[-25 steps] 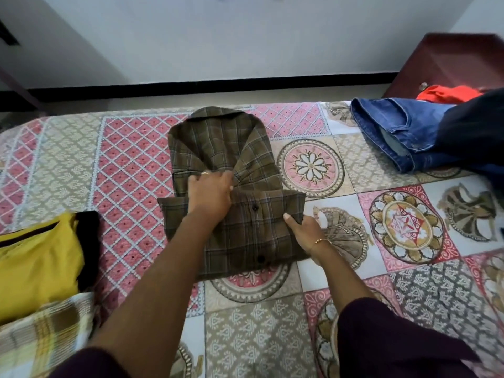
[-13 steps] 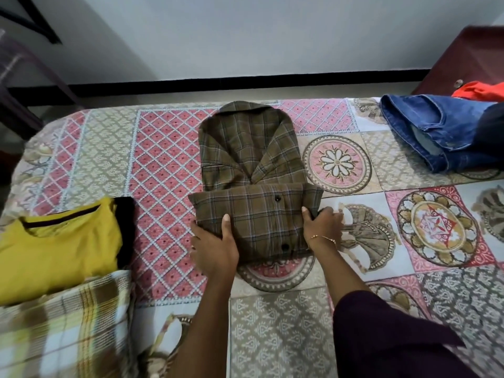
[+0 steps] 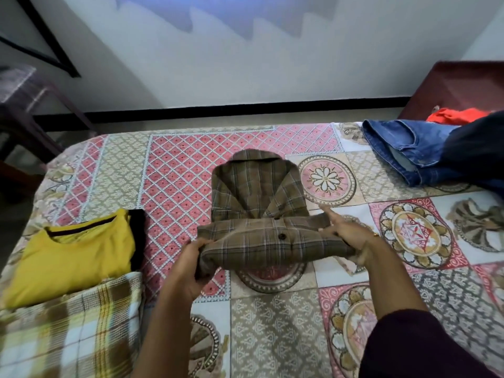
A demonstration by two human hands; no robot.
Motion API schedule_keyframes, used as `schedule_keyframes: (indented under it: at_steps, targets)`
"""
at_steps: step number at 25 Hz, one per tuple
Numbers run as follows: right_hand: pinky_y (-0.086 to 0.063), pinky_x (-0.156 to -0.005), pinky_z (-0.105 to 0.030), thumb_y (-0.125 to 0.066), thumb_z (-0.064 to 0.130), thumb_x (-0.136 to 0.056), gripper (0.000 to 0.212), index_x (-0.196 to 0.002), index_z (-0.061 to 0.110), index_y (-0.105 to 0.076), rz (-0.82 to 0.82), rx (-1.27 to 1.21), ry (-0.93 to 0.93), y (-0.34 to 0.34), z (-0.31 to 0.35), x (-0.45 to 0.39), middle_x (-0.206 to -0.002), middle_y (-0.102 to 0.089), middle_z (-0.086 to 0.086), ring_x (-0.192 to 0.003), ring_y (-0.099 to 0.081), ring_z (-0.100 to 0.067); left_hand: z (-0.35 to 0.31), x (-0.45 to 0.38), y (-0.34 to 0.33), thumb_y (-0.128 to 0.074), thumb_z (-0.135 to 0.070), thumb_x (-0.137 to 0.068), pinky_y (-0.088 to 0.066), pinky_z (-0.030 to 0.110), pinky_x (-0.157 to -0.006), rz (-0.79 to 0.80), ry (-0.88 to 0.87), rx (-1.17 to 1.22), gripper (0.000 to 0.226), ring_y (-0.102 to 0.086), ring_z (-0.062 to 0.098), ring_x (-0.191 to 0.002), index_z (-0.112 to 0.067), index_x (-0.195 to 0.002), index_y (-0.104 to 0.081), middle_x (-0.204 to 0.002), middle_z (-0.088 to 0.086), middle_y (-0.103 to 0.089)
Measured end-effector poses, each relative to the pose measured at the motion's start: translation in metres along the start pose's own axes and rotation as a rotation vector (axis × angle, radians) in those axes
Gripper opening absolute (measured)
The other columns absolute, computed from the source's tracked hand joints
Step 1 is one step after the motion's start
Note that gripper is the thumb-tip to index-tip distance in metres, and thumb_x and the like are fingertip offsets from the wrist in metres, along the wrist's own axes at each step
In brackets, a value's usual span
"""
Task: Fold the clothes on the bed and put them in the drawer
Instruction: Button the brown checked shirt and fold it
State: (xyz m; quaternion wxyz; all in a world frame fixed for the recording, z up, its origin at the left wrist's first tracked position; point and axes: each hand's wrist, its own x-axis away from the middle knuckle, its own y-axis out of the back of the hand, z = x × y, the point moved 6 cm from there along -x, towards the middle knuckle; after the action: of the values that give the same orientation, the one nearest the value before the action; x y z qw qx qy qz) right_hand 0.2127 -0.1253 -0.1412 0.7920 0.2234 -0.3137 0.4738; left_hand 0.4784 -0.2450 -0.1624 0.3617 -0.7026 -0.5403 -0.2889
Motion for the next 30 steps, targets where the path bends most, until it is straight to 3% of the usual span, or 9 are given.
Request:
schedule_keyframes:
  at_steps: [2,5,8,14,17,20,24,27,30]
  targets:
    - [-0.049,-0.045,-0.023,-0.043,0.004,-0.094,0.032,-0.117,0.018,-0.06,0.026,-0.422,-0.032,0.001,0.001,0.001,-0.095,-0.063,-0.014,-0.058,-0.057,-0.019,-0.013,0.003,-0.005,-0.041,-0.012,-0.094,-0.039,0.014,-0.032,0.059,-0.014,0.181,0.024,-0.052,0.008,-0.036,-0.006,-0.077,-0.057,-0.049,0.003,-0.057]
    - [-0.049,-0.04,-0.017,-0.04,0.018,-0.097,0.023,-0.092,0.004,-0.058,-0.093,-0.722,-0.004,0.005,0.011,-0.017,-0.064,-0.065,-0.01,-0.046,-0.063,-0.014,-0.042,-0.01,-0.023,-0.039,-0.01,-0.099,-0.042,0.013,-0.033,0.055,0.005,0.414,0.027,-0.056,0.01,-0.034,0.0,-0.078,-0.053,-0.064,0.014,-0.058]
    - [-0.054,-0.05,-0.019,-0.048,0.043,-0.093,0.039,-0.099,0.006,-0.055,-0.054,-0.723,0.091,0.0,0.041,-0.045,-0.077,-0.065,-0.013,-0.066,-0.066,-0.018,-0.076,-0.037,-0.041,-0.037,-0.007,-0.1,-0.048,0.015,-0.041,0.023,0.012,0.572,0.03,-0.058,0.015,-0.033,0.006,-0.076,-0.051,-0.054,0.02,-0.058]
    - [-0.05,-0.051,-0.011,-0.066,0.025,-0.086,0.04,-0.113,-0.003,-0.057,-0.207,-0.367,0.158,-0.013,0.085,-0.121,-0.079,-0.062,-0.007,-0.057,-0.064,-0.003,-0.138,-0.099,-0.056,-0.043,0.002,-0.096,-0.053,0.017,-0.049,-0.21,-0.223,0.384,0.017,-0.062,0.013,-0.059,0.01,-0.102,-0.057,-0.073,0.014,-0.059]
    - [-0.052,-0.074,-0.021,-0.074,0.045,-0.074,0.086,-0.139,0.002,-0.037,-0.271,-0.198,0.207,-0.023,0.083,-0.148,-0.102,-0.063,-0.005,-0.09,-0.063,-0.012,-0.146,-0.116,-0.067,-0.06,-0.034,-0.089,-0.055,0.039,-0.087,-0.296,-0.545,-0.305,0.033,-0.062,0.016,-0.083,-0.008,-0.11,-0.061,-0.094,0.006,-0.062]
    - [-0.038,-0.102,-0.033,-0.074,0.053,-0.07,0.114,-0.15,0.024,0.001,-0.318,0.161,0.358,-0.047,0.084,-0.16,-0.138,-0.034,-0.011,-0.123,-0.042,-0.021,-0.123,-0.133,-0.076,-0.064,-0.061,-0.076,-0.039,0.044,-0.105,-0.357,-0.61,-0.934,0.084,-0.045,0.033,-0.123,-0.008,-0.136,-0.04,-0.136,0.013,-0.038]
    - [-0.027,-0.106,-0.032,-0.06,0.061,-0.078,0.094,-0.149,0.036,-0.002,-0.376,0.645,0.403,-0.062,0.078,-0.171,-0.127,-0.025,-0.012,-0.117,-0.031,-0.024,-0.109,-0.141,-0.062,-0.069,-0.062,-0.071,-0.047,0.044,-0.095,-0.505,-0.455,-0.772,0.086,-0.051,0.038,-0.115,-0.001,-0.129,-0.047,-0.132,0.018,-0.045]
    - [-0.028,-0.105,-0.038,-0.045,0.065,-0.084,0.086,-0.15,0.031,-0.001,-0.446,0.907,0.346,-0.064,0.076,-0.179,-0.134,-0.025,-0.015,-0.122,-0.03,-0.031,-0.097,-0.138,-0.063,-0.077,-0.046,-0.072,-0.053,0.04,-0.077,-0.305,-0.242,-0.408,0.047,-0.061,0.029,-0.089,-0.008,-0.093,-0.059,-0.098,0.01,-0.062]
    - [-0.027,-0.106,-0.042,-0.032,0.059,-0.092,0.076,-0.15,0.024,0.002,-0.467,1.05,0.265,-0.075,0.074,-0.168,-0.145,-0.021,-0.019,-0.131,-0.026,-0.034,-0.097,-0.118,-0.073,-0.075,-0.029,-0.078,-0.05,0.033,-0.056,-0.092,-0.083,-0.279,0.027,-0.064,0.025,-0.071,-0.012,-0.093,-0.06,-0.086,0.009,-0.066]
